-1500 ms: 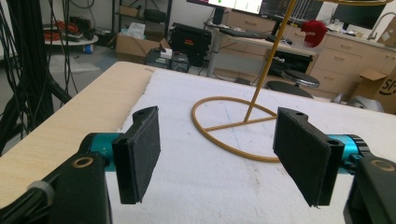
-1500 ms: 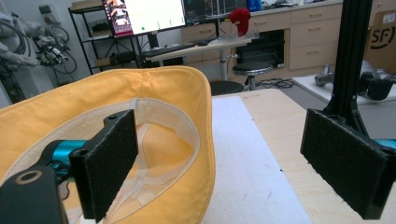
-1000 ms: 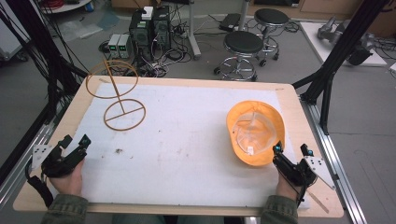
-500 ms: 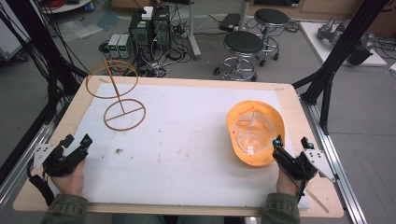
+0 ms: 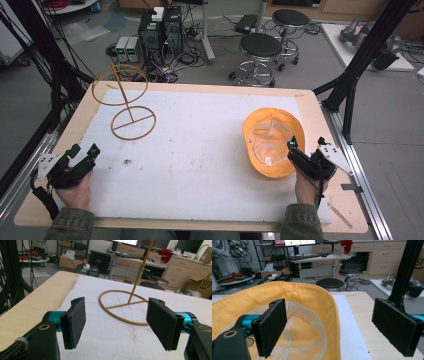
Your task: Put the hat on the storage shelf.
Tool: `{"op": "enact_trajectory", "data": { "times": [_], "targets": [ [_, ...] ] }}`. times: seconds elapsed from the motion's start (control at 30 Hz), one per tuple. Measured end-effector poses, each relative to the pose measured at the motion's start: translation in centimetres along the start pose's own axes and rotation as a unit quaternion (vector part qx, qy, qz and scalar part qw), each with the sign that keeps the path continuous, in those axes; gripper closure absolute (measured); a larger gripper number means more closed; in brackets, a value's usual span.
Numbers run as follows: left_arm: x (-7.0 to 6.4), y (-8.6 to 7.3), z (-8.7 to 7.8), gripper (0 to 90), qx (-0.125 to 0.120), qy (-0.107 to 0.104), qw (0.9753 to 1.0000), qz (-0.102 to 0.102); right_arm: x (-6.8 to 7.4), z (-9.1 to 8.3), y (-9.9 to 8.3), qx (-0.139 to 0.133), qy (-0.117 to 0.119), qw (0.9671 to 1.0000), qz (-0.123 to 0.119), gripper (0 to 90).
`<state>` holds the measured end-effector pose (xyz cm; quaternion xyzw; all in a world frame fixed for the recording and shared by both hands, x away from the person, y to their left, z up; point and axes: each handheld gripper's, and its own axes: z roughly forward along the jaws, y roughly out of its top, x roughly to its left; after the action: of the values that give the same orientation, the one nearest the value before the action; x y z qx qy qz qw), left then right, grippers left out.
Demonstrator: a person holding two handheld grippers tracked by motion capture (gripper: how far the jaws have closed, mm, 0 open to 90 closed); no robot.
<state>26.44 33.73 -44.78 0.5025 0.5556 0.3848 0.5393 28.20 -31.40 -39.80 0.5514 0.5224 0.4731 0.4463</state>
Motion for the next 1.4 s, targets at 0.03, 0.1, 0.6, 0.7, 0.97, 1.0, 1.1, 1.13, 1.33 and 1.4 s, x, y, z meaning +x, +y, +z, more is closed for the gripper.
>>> {"op": "enact_trajectory", "data": {
  "times": [0.03, 0.1, 0.6, 0.7, 0.97, 1.0, 1.1, 1.13, 1.33, 1.4],
  "targets": [
    [0.0, 0.0, 0.0, 31.9, 0.001, 0.0, 1.0, -0.001, -0.1, 0.1, 0.1, 0.003, 0.003, 1.0, 0.001, 11.6],
    [0.0, 0.0, 0.0, 31.9, 0.001, -0.001, 1.0, 0.0, -0.1, 0.4, 0.1, 0.011, 0.003, 0.9999, -0.007, 11.6],
    [-0.1, 0.0, 0.2, 31.9, 0.005, 0.003, 1.0, 0.006, -2.0, 2.5, 0.5, 0.078, 0.004, 0.9969, 0.011, 11.4],
    [-0.1, 0.0, 0.1, 31.9, 0.005, 0.003, 1.0, 0.007, -2.0, 3.2, 0.6, 0.091, 0.011, 0.9955, 0.024, 11.4],
    [0.0, 0.0, 0.0, 31.9, 0.004, 0.007, 0.9999, 0.008, -1.2, 4.9, 1.1, 0.133, -0.007, 0.9911, 0.002, 20.9],
    [0.0, 0.0, 0.0, 31.9, 0.004, 0.007, 0.9999, 0.008, -1.2, 5.1, 1.2, 0.138, -0.008, 0.9904, 0.007, 22.5],
    [0.0, 0.0, 0.0, 31.9, 0.003, 0.008, 0.9999, 0.008, -1.3, 5.4, 1.1, 0.151, -0.014, 0.9883, 0.018, 25.6],
    [0.0, 0.0, 0.0, 31.9, 0.003, 0.007, 0.9999, 0.008, -1.3, 5.4, 1.0, 0.155, -0.017, 0.9876, 0.018, 26.3],
    [0.0, 0.0, 0.0, 32.0, 0.003, 0.006, 0.9999, 0.008, -1.8, 5.4, 0.6, 0.181, -0.021, 0.9824, 0.039, 37.1],
    [0.0, 0.0, 0.0, 31.9, 0.003, 0.005, 1.0, 0.007, -1.9, 5.4, 0.4, 0.184, -0.007, 0.9816, 0.049, 48.1]
  ]
}}
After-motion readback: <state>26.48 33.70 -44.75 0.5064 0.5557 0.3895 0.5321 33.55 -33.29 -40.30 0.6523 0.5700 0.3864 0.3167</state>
